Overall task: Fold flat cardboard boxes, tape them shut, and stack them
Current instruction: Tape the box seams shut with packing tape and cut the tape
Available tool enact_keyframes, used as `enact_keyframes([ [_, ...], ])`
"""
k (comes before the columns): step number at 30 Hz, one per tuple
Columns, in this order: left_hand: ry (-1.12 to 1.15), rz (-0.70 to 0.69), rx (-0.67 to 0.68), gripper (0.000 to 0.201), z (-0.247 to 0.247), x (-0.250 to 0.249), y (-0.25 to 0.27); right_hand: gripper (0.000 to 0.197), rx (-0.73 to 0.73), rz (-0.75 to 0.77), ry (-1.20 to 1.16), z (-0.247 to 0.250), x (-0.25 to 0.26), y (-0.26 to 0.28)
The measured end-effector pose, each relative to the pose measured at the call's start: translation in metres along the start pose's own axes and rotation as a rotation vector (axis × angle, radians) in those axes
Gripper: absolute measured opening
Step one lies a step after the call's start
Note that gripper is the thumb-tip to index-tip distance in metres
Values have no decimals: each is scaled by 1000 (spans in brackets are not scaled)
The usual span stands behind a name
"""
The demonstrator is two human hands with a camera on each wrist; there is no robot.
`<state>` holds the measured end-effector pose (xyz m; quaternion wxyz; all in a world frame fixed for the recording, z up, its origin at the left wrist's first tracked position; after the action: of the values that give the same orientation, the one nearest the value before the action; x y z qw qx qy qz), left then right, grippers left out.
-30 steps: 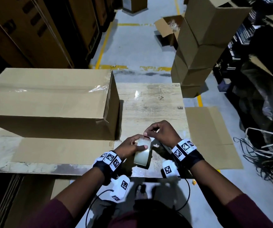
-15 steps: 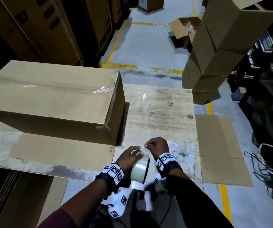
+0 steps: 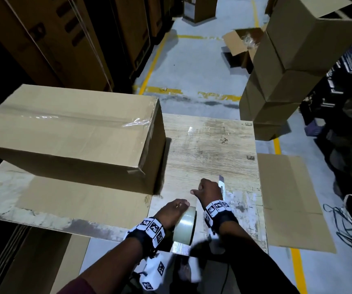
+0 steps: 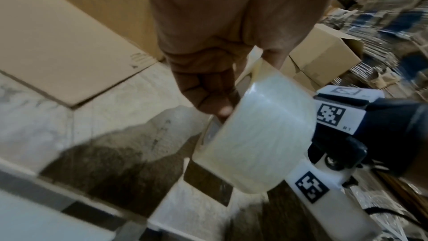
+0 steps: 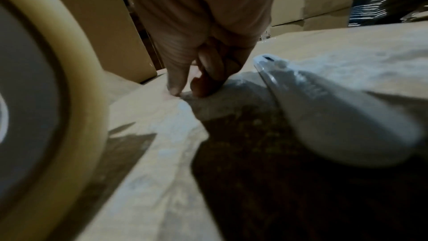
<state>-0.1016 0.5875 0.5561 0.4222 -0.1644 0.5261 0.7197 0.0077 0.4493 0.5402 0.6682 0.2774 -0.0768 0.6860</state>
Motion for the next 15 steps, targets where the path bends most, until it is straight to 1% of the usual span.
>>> enact_keyframes([
  [2, -148, -39, 19, 48, 10, -9, 11, 23, 65, 27, 151, 1, 2, 2],
  [3, -209, -82, 37, 48, 18, -16, 18, 17, 91, 44, 234, 4, 2, 1],
  [4, -256, -153, 43, 46, 28, -26, 27, 13, 80, 71, 281, 12, 5, 0],
  [5, -270, -236, 38, 42, 40, -38, 36, 16, 63, 86, 266, 22, 9, -2],
  [6, -242, -330, 30, 35, 54, -52, 50, 20, 47, 91, 131, 35, 19, -2],
  [7, -187, -427, 20, 28, 69, -68, 65, 22, 52, 59, -126, 48, 32, 2],
  [8, -122, -504, 2, 21, 87, -82, 82, 18, 69, 42, -403, 60, 49, 8],
  [9, -55, -555, -25, 18, 107, -95, 99, 9, 109, 30, -655, 71, 71, 18],
  [10, 1, -589, -72, 17, 129, -105, 114, 6, 180, 6, -834, 76, 91, 29],
  [11, 42, -626, -155, 16, 152, -112, 124, 14, 276, -10, -953, 75, 113, 40],
  [13, 67, -684, -376, 14, 199, -117, 126, 33, 461, -44, -1108, 60, 147, 62],
  [14, 65, -678, -463, 14, 220, -117, 120, 45, 524, -66, -1155, 53, 162, 72],
  [15, 56, -649, -518, 12, 236, -113, 110, 57, 566, -91, -1200, 45, 171, 77],
])
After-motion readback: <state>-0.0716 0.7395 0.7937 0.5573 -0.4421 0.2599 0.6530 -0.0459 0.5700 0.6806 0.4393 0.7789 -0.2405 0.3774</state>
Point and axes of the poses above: each hand's wrist, its own y-axis away from the middle knuckle, its own z-axis out of the back of the hand, x = y × z, the point moved 6 cm from there along -y, towards the middle knuckle, and after that the axes turned 8 degrees about -x, right-handed, at the moved point
